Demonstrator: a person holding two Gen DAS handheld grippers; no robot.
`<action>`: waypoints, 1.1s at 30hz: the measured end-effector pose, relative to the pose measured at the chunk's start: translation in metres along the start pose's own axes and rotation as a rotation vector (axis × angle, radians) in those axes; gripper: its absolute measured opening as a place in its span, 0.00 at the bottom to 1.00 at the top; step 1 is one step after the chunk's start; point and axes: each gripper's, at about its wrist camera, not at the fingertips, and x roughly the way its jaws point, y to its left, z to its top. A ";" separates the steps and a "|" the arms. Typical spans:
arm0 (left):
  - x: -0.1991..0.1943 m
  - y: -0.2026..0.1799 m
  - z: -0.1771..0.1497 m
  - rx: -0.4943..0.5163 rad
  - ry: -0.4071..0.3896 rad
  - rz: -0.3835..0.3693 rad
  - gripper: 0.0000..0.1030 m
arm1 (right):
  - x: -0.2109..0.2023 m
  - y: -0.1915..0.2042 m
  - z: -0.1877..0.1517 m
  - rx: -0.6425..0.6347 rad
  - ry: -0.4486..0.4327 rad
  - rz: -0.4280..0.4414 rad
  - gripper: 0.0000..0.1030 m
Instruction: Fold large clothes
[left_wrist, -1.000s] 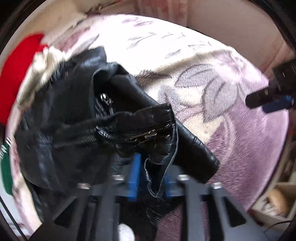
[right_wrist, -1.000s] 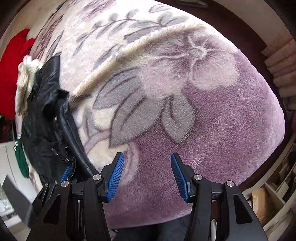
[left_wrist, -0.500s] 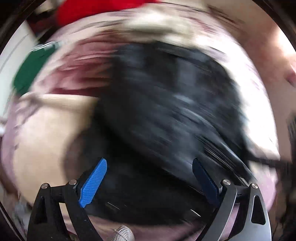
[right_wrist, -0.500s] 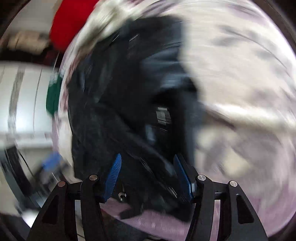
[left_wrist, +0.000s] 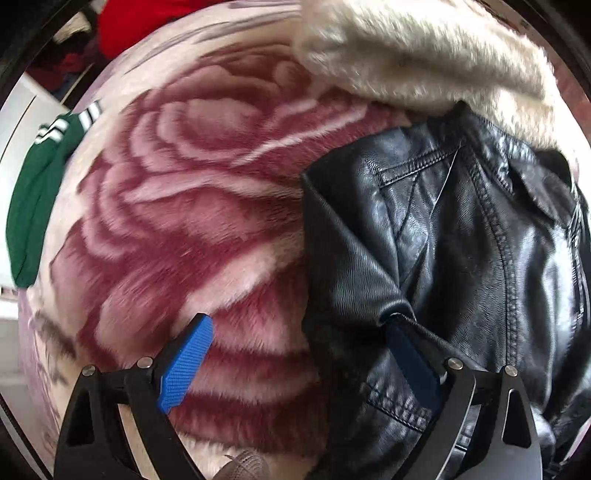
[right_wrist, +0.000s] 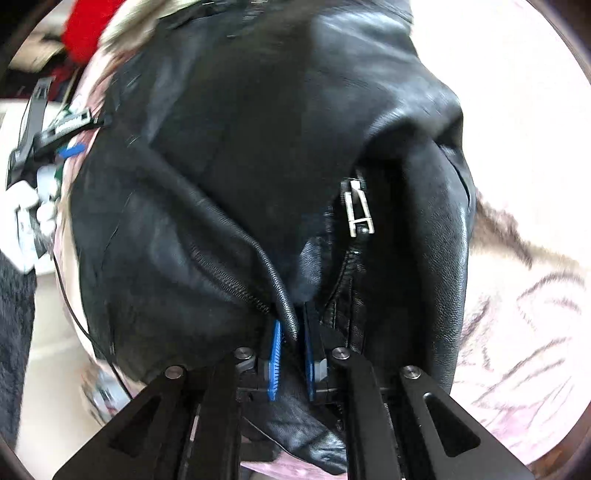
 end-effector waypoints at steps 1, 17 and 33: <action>-0.002 0.001 -0.002 0.008 -0.009 0.002 0.97 | 0.000 0.000 0.002 0.036 0.014 0.009 0.14; -0.043 0.015 -0.070 -0.073 -0.103 -0.017 0.97 | -0.015 -0.009 -0.035 0.152 -0.073 -0.144 0.15; -0.094 0.039 -0.108 -0.251 -0.143 0.000 0.98 | -0.111 -0.021 0.051 0.214 -0.295 0.030 0.10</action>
